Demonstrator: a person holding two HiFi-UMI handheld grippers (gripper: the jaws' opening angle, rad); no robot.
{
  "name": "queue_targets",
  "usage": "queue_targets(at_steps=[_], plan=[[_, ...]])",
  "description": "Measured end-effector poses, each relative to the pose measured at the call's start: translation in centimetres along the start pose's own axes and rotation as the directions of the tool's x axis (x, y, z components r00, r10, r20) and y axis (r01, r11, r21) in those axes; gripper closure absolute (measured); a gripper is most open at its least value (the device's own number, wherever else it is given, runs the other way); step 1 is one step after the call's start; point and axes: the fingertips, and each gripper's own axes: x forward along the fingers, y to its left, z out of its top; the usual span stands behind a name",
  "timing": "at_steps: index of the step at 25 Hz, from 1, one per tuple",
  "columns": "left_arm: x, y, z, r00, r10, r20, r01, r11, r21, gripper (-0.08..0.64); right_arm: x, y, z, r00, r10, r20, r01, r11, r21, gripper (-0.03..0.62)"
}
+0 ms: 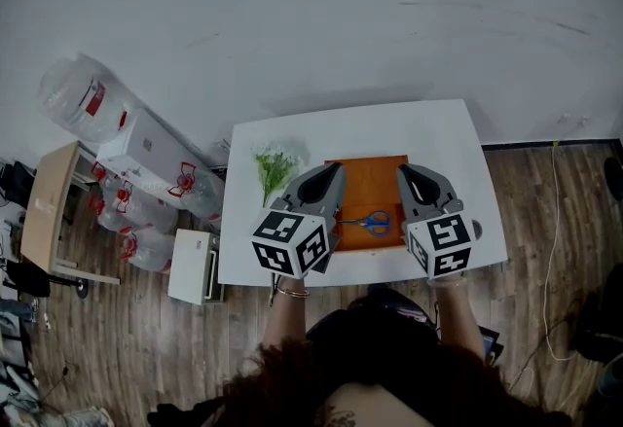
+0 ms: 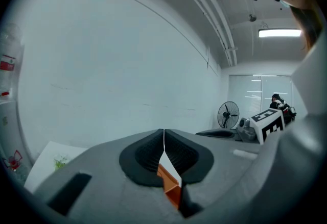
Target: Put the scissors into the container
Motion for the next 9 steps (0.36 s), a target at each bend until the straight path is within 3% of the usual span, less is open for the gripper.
queue_targets(at_steps=[9], plan=[[1.01, 0.39, 0.01, 1.0, -0.003, -0.006, 0.003, 1.0, -0.003, 0.541, 0.69, -0.7, 0.02, 1.0, -0.001, -0.002, 0.001, 1.0, 0.0, 0.595]])
